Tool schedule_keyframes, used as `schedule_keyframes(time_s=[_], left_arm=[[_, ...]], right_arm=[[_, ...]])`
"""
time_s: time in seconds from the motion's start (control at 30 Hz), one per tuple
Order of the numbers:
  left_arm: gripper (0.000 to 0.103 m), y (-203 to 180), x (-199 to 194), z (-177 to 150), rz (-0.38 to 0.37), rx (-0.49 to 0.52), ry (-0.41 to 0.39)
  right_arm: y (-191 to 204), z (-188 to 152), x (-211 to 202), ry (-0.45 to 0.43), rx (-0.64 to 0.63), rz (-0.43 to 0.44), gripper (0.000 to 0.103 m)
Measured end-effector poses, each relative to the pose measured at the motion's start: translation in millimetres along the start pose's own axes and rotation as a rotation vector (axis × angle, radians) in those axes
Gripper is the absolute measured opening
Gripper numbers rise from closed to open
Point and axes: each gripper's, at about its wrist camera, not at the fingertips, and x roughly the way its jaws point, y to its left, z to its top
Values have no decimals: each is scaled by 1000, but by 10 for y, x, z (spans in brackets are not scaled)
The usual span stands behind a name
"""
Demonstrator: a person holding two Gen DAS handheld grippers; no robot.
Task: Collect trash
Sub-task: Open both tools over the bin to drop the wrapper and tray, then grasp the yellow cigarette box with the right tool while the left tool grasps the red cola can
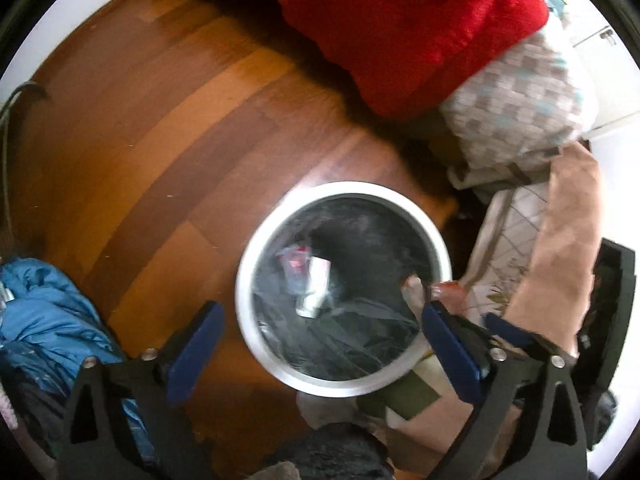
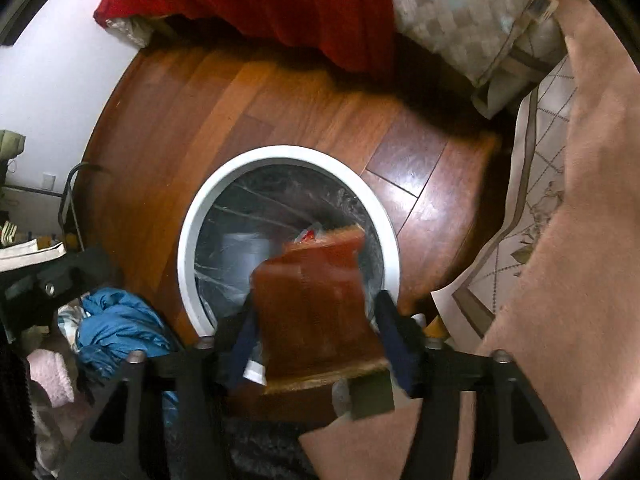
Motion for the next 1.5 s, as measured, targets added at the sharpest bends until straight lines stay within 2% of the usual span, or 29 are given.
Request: schedule_keyframes(time_s=[0.03, 0.07, 0.1, 0.13, 0.2, 0.33, 0.47, 0.57, 0.77, 1.1, 1.33, 1.43, 1.5], left_arm=[[101, 11, -6, -16, 16, -2, -8], [101, 34, -8, -28, 29, -2, -17], [101, 45, -28, -59, 52, -3, -38], [101, 91, -57, -73, 70, -2, -57], [101, 91, -95, -131, 125, 11, -88], [101, 83, -190, -261, 170, 27, -117], [101, -4, -290, -366, 209, 64, -148], [101, -67, -394, -443, 212, 81, -165], [101, -175, -607, -574, 195, 94, -204], [101, -370, -1189, -862, 183, 133, -318], [101, -603, -1667, -1114, 167, 165, -399], [101, -808, -1819, -1241, 183, 188, -428], [101, -979, -1851, -1321, 167, 213, -445]], right_arm=[[-82, -13, 14, 5, 2, 3, 77], [-86, -2, 30, 8, 3, 5, 90], [-89, 6, 30, 8, -1, 6, 99], [-64, -15, 46, 8, -4, 4, 100], [-73, -32, 44, 6, -4, -6, 101], [-77, -24, -29, 0, -23, -47, 103], [-14, -110, -153, -9, -75, -141, 103], [3, -175, -243, -15, -98, -174, 103], [-41, -278, -471, -45, -87, -170, 103], [17, -577, -1232, -176, -83, -117, 103], [25, -875, -1876, -272, -71, -10, 103], [-74, -1019, -2177, -315, -39, 56, 103], [-213, -1119, -2372, -338, -14, 85, 103]])
